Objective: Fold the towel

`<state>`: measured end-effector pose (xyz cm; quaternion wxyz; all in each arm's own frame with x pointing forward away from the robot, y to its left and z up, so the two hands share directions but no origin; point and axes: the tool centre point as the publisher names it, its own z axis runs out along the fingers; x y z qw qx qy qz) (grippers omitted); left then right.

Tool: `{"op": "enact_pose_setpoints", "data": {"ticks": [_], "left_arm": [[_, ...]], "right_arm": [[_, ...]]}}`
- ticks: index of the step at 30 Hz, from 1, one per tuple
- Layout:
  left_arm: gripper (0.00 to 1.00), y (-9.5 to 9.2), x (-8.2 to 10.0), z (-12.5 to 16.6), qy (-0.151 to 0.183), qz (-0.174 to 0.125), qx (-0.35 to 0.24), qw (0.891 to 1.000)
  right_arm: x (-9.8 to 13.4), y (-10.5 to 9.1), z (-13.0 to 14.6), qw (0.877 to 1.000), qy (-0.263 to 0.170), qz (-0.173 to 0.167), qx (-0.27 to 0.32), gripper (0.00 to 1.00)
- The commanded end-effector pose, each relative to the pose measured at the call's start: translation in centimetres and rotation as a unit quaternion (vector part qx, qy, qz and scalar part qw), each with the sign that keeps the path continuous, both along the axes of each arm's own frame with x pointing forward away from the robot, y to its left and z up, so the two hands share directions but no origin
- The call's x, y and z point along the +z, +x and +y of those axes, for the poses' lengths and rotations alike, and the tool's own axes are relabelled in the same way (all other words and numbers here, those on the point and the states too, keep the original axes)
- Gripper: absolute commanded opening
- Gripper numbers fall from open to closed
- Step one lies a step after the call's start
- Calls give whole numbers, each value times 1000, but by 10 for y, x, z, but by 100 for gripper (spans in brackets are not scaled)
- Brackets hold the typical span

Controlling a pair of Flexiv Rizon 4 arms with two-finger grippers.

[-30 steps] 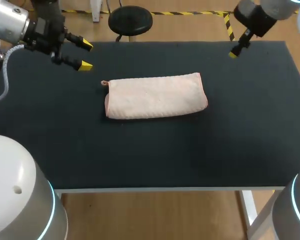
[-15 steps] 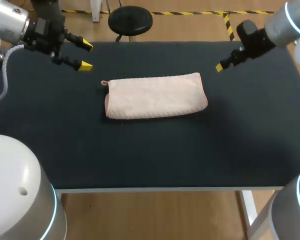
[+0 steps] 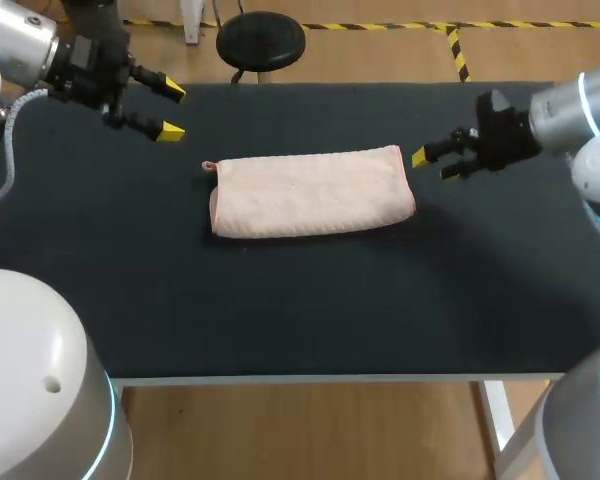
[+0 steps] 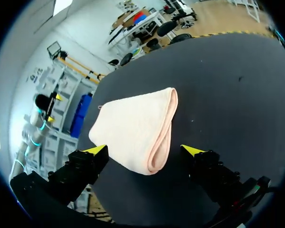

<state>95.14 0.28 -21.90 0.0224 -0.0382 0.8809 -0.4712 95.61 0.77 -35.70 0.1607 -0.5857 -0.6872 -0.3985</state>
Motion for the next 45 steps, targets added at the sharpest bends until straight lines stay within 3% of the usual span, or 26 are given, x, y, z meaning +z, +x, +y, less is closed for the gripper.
{"op": "enact_pose_setpoints", "data": {"ticks": [1,6,21,34,45], "left_arm": [[100,0,-1,0,-1,-1,1,1000],[100,0,-1,0,-1,-1,1,1000],[100,0,-1,0,-1,-1,1,1000],[100,0,-1,0,-1,-1,1,1000],[100,0,-1,0,-1,-1,1,1000]], "right_arm": [[-21,5,12,984,100,142,-45,100],[-30,8,25,984,86,159,-5,100],[-43,31,36,983,58,163,53,100],[-55,32,48,981,49,167,88,100],[-53,42,38,982,35,154,107,100]]}}
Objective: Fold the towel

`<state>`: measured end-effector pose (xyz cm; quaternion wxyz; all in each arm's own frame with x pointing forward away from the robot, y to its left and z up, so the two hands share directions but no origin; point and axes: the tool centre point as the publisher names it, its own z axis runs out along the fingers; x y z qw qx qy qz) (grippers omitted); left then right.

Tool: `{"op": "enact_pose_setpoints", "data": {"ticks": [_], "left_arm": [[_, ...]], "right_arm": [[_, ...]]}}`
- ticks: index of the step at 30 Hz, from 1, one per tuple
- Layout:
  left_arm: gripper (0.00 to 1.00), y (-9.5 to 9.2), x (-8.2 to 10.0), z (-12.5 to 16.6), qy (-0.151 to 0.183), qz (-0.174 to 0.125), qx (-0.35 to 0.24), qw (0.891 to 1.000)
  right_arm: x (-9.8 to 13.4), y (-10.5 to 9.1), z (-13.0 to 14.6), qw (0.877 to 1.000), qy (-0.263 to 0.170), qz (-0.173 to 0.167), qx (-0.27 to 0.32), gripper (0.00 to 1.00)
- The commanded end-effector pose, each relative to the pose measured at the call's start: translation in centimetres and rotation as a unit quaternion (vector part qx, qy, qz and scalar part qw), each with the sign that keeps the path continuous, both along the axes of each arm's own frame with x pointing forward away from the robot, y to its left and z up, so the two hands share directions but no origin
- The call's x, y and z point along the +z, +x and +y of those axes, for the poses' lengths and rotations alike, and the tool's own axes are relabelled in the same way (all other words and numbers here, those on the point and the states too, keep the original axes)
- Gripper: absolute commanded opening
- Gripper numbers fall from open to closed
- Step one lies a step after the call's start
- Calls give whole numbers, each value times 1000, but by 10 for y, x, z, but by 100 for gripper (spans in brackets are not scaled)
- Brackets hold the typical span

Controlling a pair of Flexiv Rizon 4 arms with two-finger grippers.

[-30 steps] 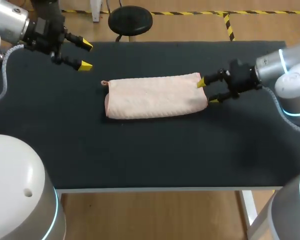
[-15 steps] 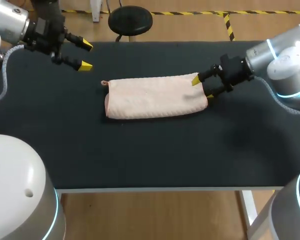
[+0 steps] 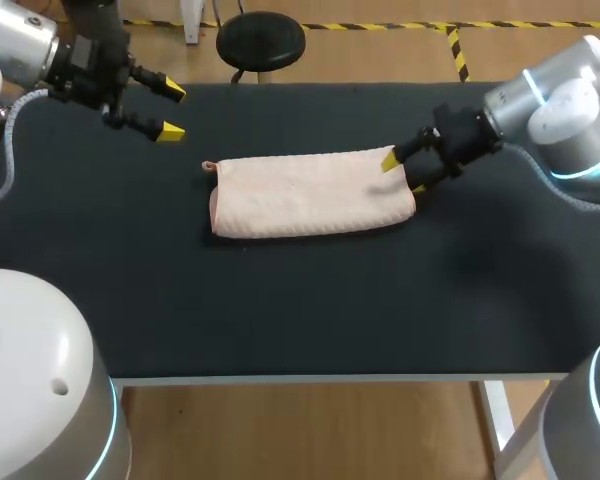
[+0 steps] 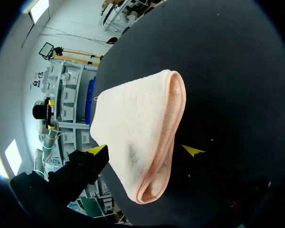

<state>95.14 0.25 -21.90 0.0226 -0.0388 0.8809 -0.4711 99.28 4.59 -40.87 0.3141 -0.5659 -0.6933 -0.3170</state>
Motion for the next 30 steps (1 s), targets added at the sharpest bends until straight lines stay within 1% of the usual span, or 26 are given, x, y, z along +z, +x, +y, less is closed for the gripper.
{"op": "enact_pose_setpoints", "data": {"ticks": [1,9,13,18,22,23,24,25,26,30], "left_arm": [[100,0,-1,0,-1,-1,0,1000],[100,0,-1,0,-1,-1,0,1000],[100,0,-1,0,-1,-1,0,1000],[100,0,-1,0,-1,-1,0,1000],[100,0,-1,0,-1,-1,0,1000],[100,0,-1,0,-1,-1,0,1000],[100,0,-1,0,-1,-1,0,1000],[100,0,-1,0,-1,-1,0,1000],[100,0,-1,0,-1,-1,0,1000],[100,0,-1,0,-1,-1,0,1000]], "right_arm": [[-2,5,2,1000,6,10,18,100],[-8,-3,27,999,33,18,33,100],[-8,-6,37,998,37,19,40,100],[-9,-9,41,998,35,19,45,100],[-13,-11,35,999,23,18,35,100],[-13,-12,33,999,8,15,31,91],[-13,-12,32,999,-1,12,30,48],[-14,-13,30,1000,-3,13,27,18],[-13,-13,29,1000,-14,14,22,0],[-4,-15,25,999,-50,7,3,0]]}}
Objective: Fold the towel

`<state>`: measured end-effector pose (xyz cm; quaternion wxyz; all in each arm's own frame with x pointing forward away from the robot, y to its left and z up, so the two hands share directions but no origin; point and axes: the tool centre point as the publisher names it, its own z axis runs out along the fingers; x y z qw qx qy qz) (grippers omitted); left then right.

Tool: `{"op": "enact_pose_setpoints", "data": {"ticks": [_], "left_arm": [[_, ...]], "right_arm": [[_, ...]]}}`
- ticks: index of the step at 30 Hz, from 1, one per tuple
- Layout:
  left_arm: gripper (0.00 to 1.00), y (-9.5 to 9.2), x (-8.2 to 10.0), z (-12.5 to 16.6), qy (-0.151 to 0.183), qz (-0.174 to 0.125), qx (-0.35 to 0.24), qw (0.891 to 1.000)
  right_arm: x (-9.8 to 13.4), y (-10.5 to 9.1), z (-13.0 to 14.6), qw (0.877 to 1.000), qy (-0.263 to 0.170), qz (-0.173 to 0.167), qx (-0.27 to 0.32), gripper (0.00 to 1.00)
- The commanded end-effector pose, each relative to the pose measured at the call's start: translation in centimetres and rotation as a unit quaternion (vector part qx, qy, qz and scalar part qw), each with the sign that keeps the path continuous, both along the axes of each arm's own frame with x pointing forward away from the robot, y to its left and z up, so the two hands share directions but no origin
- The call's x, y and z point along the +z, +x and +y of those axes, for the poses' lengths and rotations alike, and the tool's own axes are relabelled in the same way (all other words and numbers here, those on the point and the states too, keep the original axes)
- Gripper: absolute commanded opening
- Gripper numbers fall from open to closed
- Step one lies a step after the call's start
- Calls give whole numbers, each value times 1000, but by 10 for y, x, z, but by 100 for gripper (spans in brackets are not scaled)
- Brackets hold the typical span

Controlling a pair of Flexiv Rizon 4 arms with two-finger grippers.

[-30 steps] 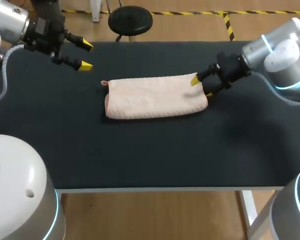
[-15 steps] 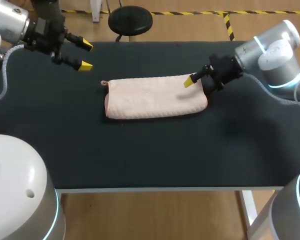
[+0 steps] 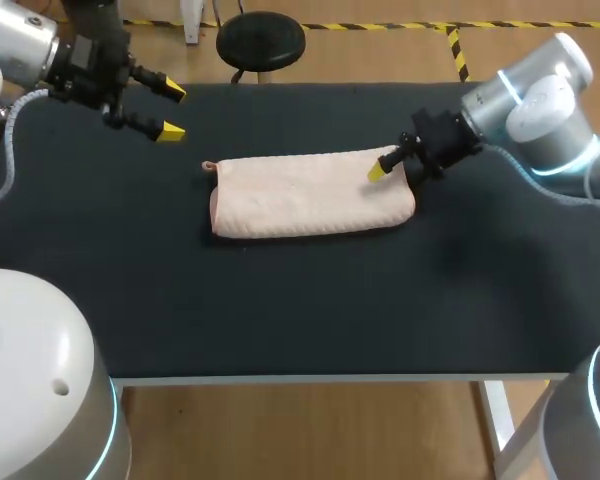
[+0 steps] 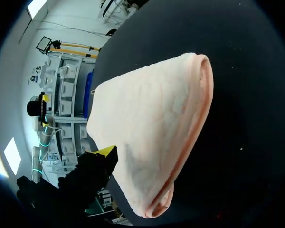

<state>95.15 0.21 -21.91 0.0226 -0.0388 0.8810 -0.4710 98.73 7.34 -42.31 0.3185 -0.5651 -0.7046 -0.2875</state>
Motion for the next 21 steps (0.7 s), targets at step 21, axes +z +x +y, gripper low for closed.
{"op": "enact_pose_setpoints", "data": {"ticks": [21], "left_arm": [[100,0,-1,0,-1,-1,0,1000]], "right_arm": [[77,-9,115,995,-88,-35,-20,0]]}}
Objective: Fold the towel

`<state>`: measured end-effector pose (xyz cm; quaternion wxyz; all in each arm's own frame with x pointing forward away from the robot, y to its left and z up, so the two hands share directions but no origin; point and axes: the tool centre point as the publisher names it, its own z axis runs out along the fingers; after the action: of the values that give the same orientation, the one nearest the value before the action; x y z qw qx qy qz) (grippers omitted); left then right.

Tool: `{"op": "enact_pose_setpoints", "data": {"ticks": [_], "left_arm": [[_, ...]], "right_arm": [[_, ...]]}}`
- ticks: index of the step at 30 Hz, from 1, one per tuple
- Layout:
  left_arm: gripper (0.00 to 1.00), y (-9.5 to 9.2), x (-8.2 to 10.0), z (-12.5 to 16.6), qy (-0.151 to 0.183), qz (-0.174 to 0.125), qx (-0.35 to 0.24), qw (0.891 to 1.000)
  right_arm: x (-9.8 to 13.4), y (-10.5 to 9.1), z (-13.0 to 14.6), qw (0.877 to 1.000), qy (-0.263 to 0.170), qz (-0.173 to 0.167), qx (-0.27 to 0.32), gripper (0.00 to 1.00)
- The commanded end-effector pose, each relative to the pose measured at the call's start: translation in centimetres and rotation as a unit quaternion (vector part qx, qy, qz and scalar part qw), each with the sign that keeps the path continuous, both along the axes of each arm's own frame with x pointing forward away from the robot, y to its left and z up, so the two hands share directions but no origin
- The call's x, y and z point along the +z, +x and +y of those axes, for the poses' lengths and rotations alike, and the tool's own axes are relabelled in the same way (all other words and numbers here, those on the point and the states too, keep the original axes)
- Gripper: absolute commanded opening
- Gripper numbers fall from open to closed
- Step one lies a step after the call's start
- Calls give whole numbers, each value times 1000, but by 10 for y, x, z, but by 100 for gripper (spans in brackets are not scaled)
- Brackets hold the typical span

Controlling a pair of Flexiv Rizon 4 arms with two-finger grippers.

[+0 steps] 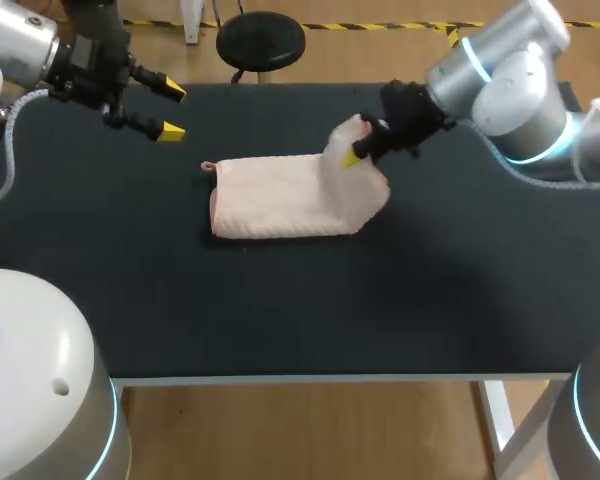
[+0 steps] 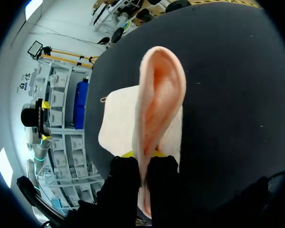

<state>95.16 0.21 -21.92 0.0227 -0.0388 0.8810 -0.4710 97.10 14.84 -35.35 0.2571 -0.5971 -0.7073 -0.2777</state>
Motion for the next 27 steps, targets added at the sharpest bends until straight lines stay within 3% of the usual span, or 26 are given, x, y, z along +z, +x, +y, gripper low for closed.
{"op": "enact_pose_setpoints", "data": {"ticks": [1,10,20,21,22,27], "left_arm": [[100,0,-1,0,-1,-1,0,1000],[100,0,-1,0,-1,-1,0,1000],[100,0,-1,0,-1,-1,0,1000],[100,0,-1,0,-1,-1,0,1000],[100,0,-1,0,-1,-1,0,1000],[100,0,-1,0,-1,-1,0,1000]], "right_arm": [[10,8,52,999,-37,-6,22,0],[11,13,143,999,-25,-10,46,0],[4,-3,186,997,-22,-1,70,0],[3,-5,186,997,-26,-2,72,22],[4,-7,187,997,-16,-2,75,100],[18,-13,191,997,7,-25,77,100]]}}
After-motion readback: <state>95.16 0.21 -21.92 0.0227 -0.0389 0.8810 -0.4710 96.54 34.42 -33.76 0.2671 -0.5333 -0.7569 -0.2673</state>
